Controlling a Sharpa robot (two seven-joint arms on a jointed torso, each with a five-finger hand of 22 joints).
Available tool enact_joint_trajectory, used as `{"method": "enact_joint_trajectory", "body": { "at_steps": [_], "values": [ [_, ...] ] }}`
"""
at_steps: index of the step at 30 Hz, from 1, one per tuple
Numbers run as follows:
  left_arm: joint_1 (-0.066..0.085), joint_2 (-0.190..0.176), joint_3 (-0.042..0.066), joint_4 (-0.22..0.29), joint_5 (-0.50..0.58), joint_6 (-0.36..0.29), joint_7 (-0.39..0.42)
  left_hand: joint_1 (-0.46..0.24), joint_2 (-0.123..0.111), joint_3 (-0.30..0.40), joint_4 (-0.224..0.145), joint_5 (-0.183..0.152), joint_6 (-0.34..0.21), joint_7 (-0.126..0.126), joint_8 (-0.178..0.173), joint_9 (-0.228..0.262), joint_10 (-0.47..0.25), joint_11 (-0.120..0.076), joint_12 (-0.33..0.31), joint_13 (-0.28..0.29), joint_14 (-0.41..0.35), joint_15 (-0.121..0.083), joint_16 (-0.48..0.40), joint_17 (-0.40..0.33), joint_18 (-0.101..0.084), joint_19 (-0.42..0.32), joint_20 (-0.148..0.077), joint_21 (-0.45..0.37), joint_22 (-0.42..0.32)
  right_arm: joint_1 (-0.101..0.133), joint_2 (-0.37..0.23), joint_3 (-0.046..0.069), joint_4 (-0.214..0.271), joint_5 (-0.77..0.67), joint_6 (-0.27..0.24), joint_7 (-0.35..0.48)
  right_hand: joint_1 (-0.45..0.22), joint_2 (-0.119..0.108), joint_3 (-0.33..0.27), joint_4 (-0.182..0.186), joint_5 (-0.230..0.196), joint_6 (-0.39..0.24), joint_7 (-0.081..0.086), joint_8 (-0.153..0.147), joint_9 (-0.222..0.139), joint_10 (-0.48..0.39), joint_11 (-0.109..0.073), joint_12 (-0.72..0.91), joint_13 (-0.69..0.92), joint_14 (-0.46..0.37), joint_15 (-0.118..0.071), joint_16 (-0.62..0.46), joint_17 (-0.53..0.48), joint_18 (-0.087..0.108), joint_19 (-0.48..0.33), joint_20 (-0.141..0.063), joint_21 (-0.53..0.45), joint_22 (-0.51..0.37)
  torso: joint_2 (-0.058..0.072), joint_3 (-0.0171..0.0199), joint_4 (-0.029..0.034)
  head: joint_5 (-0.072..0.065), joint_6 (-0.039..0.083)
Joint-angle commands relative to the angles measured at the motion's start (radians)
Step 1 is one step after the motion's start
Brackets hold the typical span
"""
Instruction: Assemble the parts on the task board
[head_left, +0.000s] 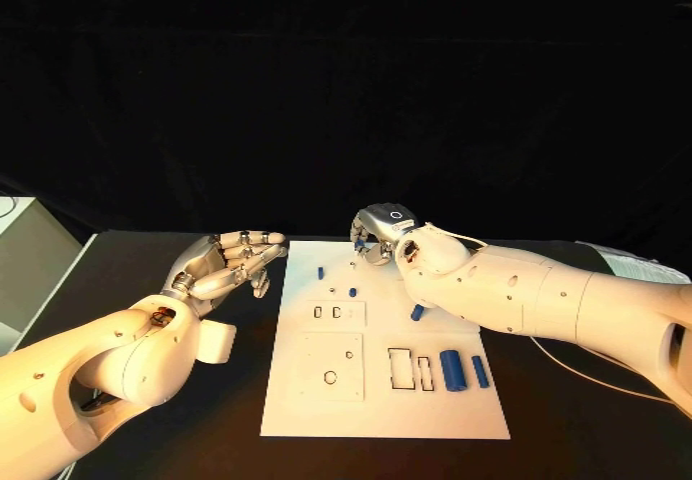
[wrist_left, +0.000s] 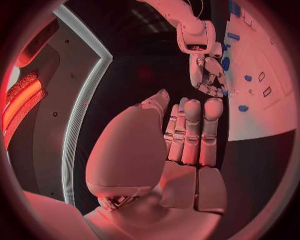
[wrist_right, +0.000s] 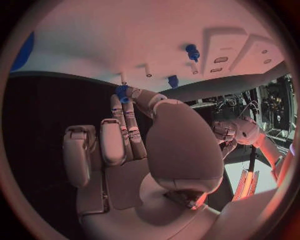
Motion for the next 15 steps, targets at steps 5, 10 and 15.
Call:
{"method": "enact_joint_trajectory", "body": {
  "at_steps": [5, 10, 15],
  "values": [
    [0.001, 0.001, 0.003, 0.009, -0.002, 0.006, 0.004, -0.009, 0.002, 0.005, 0.000, 0.002, -0.004, -0.001, -0.001, 0.002, -0.009, 0.003, 0.005, 0.002, 0.010, 0.003, 0.007, 0.004, -0.013, 0.006, 0.001, 0.008, 0.007, -0.002, 0.014, 0.000, -0.017, 0.001, 0.005, 0.011, 0.022, 0.013, 0.001, -0.008, 0.007, 0.000, 0.004, 0.005, 0.001, 0.050, -0.043, 0.002, 0.022, 0.017, -0.008, 0.006, 0.002, -0.015, 0.048, -0.006, 0.004, 0.175, 0.008, -0.0040, 0.0095, 0.000, 0.002],
    [0.001, -0.001, 0.004, 0.008, -0.002, 0.006, 0.004, -0.009, 0.002, 0.005, 0.000, 0.002, -0.004, -0.001, -0.001, 0.002, -0.009, 0.003, 0.005, 0.002, 0.010, 0.003, 0.007, 0.004, -0.013, 0.006, 0.001, 0.008, 0.007, -0.003, 0.009, -0.001, -0.013, 0.002, 0.018, 0.014, 0.021, 0.012, 0.001, -0.008, 0.007, -0.001, 0.004, 0.005, 0.002, 0.050, -0.042, 0.001, 0.022, 0.017, -0.007, 0.005, 0.000, -0.015, 0.048, -0.006, 0.004, 0.175, 0.007, -0.0045, 0.0072, 0.004, -0.003],
    [0.001, 0.003, 0.005, 0.000, -0.002, 0.006, 0.004, -0.010, 0.001, 0.005, -0.001, 0.002, -0.004, -0.001, -0.001, 0.002, -0.011, 0.003, 0.005, 0.002, 0.011, 0.003, 0.008, 0.004, -0.013, 0.006, 0.001, 0.009, 0.008, -0.003, 0.006, -0.001, -0.009, 0.000, 0.023, 0.013, 0.017, 0.011, 0.001, -0.007, 0.003, -0.003, 0.005, 0.004, 0.003, 0.048, -0.041, 0.000, 0.022, 0.017, -0.006, 0.006, 0.000, -0.015, 0.048, -0.005, 0.005, 0.176, 0.010, -0.0062, 0.0055, 0.004, -0.001]
  ]
}}
